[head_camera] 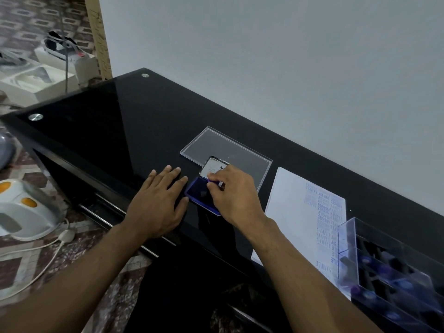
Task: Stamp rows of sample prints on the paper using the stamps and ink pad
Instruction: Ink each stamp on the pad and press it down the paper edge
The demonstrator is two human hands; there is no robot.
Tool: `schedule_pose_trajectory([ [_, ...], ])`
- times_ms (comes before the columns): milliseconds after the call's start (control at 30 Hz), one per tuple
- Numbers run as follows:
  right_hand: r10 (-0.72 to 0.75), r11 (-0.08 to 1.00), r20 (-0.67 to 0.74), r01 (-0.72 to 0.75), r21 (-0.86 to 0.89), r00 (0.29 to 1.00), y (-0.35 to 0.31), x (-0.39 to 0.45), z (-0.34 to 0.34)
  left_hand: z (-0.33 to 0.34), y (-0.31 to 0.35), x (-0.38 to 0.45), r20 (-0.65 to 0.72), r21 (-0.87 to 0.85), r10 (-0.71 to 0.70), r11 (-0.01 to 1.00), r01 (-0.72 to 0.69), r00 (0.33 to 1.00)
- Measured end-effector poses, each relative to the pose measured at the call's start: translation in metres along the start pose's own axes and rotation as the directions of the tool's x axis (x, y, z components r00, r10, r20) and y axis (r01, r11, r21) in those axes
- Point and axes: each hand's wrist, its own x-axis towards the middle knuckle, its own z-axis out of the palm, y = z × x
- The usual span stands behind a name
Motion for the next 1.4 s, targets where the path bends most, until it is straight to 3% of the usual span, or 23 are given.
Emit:
schedule_pose_trajectory([
  [1200,0.059,0.998,0.105,-0.062,0.022,0.993,-0.006,-0.002,-0.015,0.0,-0.001,0.002,0.021,-0.042,-0.008,0.999,0.009,1.0],
  [1400,0.115,0.981,-0.09,-0.098,0.168,0.989,0.013,-0.016,-0.024,-0.009,0.012,0.007,-0.034,-0.131,0.007,0.991,-0.011,0.999],
])
